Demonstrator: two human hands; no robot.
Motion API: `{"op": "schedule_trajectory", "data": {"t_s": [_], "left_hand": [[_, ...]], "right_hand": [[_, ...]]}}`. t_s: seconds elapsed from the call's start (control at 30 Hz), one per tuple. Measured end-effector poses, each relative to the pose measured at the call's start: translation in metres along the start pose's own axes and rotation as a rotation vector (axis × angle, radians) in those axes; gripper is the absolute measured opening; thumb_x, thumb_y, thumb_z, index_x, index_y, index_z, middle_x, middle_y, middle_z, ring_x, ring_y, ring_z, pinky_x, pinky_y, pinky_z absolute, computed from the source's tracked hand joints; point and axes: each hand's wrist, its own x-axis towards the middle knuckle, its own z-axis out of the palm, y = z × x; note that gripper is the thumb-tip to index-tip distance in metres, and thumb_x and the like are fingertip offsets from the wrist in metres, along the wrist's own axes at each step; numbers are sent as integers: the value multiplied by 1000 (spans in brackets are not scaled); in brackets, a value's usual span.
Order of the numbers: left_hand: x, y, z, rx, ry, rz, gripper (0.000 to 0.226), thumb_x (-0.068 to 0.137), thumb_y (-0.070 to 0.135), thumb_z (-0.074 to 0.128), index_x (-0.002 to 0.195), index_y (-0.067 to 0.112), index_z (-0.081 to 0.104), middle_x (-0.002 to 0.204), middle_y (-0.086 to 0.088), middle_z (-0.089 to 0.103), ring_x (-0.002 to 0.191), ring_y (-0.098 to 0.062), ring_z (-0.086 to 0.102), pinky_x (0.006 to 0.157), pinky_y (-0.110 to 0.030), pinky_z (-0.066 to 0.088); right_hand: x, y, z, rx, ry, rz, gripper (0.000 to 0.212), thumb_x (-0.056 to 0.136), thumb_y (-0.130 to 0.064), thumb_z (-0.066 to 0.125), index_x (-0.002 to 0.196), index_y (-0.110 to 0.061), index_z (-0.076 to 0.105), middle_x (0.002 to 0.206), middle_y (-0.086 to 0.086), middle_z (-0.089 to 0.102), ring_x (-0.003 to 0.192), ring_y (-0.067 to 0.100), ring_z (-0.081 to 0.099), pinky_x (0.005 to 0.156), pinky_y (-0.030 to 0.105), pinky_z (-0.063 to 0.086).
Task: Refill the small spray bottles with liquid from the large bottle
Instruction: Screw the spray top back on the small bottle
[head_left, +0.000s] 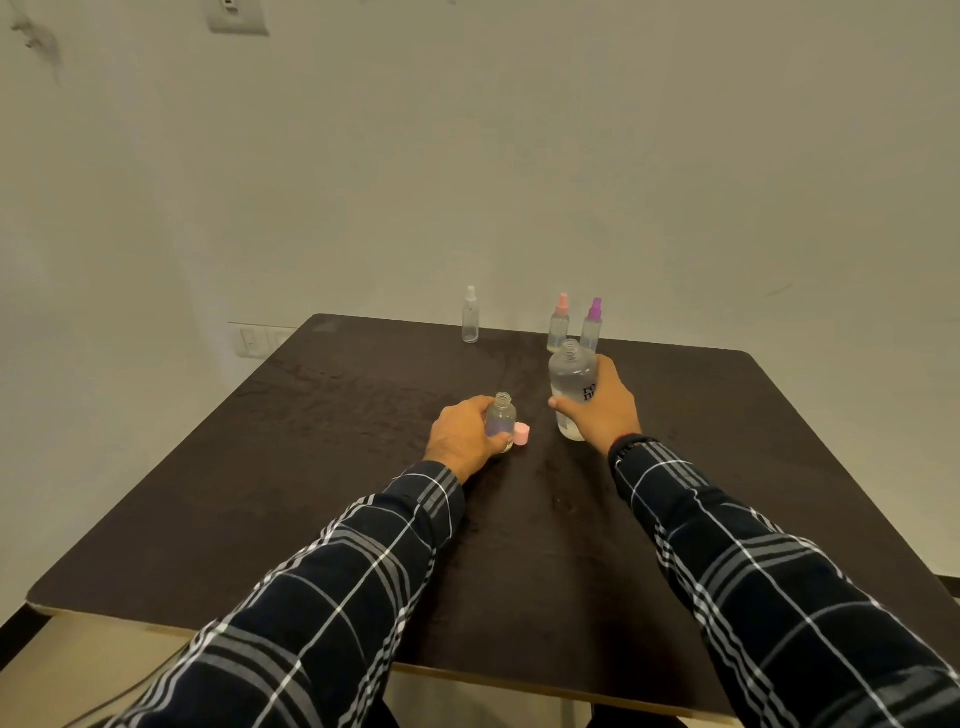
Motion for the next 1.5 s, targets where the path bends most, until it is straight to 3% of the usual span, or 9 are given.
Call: {"op": "schedule_trajectory", "data": {"t_s": [0.3,0.37,0.43,0.53,0.63,0.8,1.0,1.2,1.5], "left_hand": [[0,0,-1,14,5,19,61,85,33,78,140,21,54,129,-4,65,116,-21,62,104,-39,50],[0,0,-1,5,1,16,61,85,33,78,140,20,53,130,-5,64,117,-22,61,104,-40,50],[0,0,-1,0,-3,14,63,85,33,78,141,19,53,131,-5,64,118,-22,61,105,-41,50],[0,-2,-2,8,10,36,62,84,34,78,139,21,55,129,-4,66,117,-22,62,103,-38,50],[-1,-3,-2,-3,24,47,60,84,34,78,138,21,56,127,-4,66,115,-21,63,99,-35,50],[0,-5,-1,-19,14,48,60,85,33,78,139,22,55,128,-3,66,116,-20,62,101,-35,50],[2,-5,0,-18,4,38,58,86,32,77,139,23,55,128,-2,65,116,-20,62,102,-36,50],[0,-5,0,-3,2,43,59,86,32,78,140,22,54,127,-3,66,114,-21,62,102,-38,50],[0,-2,-3,0,-22,19,59,87,31,77,140,22,53,128,-2,65,115,-21,62,103,-40,49]], "right_hand": [[-3,16,-8,34,-9,197,110,72,-47,85,153,-14,19,152,10,40,136,30,45,110,49,42],[-19,13,-8,-54,215,116,95,77,-57,75,149,-19,27,150,7,40,133,25,46,107,49,45],[-36,11,-6,-170,424,-118,54,87,-53,64,129,-23,47,127,1,55,113,18,57,93,41,52],[-47,8,11,-331,104,-316,12,95,-35,57,105,-28,57,94,-7,64,85,11,62,76,33,55],[-37,11,34,-457,-179,-172,31,97,-30,56,127,-23,58,112,-1,68,103,18,65,89,37,54],[-21,11,50,-484,-217,-48,45,97,-35,57,139,-21,55,133,4,63,122,22,59,103,41,48],[-10,8,55,-457,-224,-55,25,95,-25,58,118,-23,67,118,2,69,107,20,63,96,39,51],[-19,4,52,-146,41,-186,20,98,-21,57,117,-25,59,111,-3,54,102,13,57,97,33,49],[-21,-18,53,36,-8,-292,21,101,-28,54,121,-26,61,112,-9,67,103,5,61,94,27,52]]}}
